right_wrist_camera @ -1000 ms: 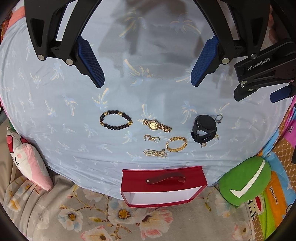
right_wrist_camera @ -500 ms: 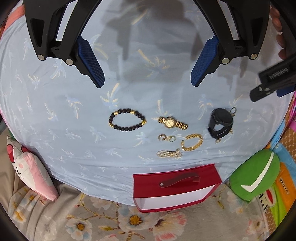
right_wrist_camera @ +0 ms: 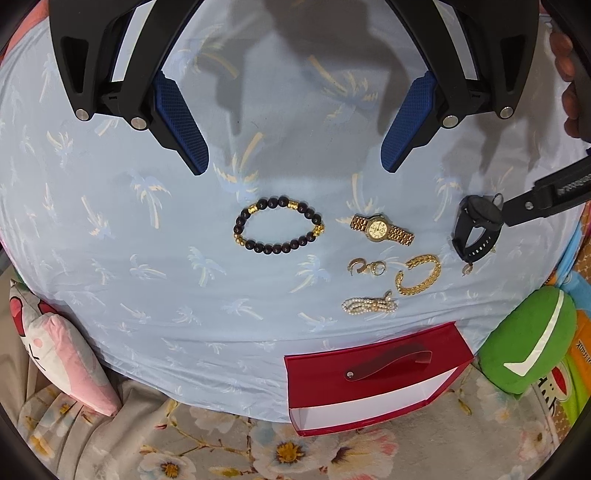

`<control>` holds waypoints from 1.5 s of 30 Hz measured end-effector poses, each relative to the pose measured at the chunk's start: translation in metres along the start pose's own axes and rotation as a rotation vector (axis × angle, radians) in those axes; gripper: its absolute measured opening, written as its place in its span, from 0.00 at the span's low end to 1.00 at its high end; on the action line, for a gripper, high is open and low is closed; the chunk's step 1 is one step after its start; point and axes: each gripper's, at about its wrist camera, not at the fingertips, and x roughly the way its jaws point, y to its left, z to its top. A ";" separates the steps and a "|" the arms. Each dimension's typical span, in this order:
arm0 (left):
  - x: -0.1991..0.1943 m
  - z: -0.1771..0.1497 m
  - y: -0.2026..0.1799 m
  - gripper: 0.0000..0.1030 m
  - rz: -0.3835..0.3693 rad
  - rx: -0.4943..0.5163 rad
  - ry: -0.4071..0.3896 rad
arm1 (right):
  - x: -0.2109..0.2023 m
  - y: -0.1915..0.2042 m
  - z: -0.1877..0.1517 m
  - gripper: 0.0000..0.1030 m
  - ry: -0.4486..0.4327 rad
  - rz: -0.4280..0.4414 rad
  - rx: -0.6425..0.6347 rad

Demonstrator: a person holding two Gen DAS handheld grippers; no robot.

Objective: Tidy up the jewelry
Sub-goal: 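Grasp the black smartwatch with the left tool while the right tool grasps the gold watch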

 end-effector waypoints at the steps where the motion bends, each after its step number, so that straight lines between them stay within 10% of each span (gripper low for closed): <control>1: 0.004 0.003 -0.006 0.95 0.005 0.013 0.001 | 0.001 0.000 0.000 0.90 0.001 -0.001 0.003; 10: 0.035 0.018 -0.032 0.92 0.057 0.087 -0.001 | 0.009 -0.017 0.004 0.90 0.014 -0.007 0.050; 21: 0.051 0.022 -0.030 0.49 0.042 0.082 0.043 | 0.017 -0.019 0.005 0.90 0.027 -0.003 0.063; 36: 0.013 0.024 -0.014 0.48 -0.043 0.048 -0.051 | 0.019 -0.006 0.009 0.89 0.012 0.045 0.015; 45: -0.022 0.030 0.015 0.48 -0.029 0.013 -0.124 | 0.047 0.050 0.034 0.60 -0.001 0.259 -0.286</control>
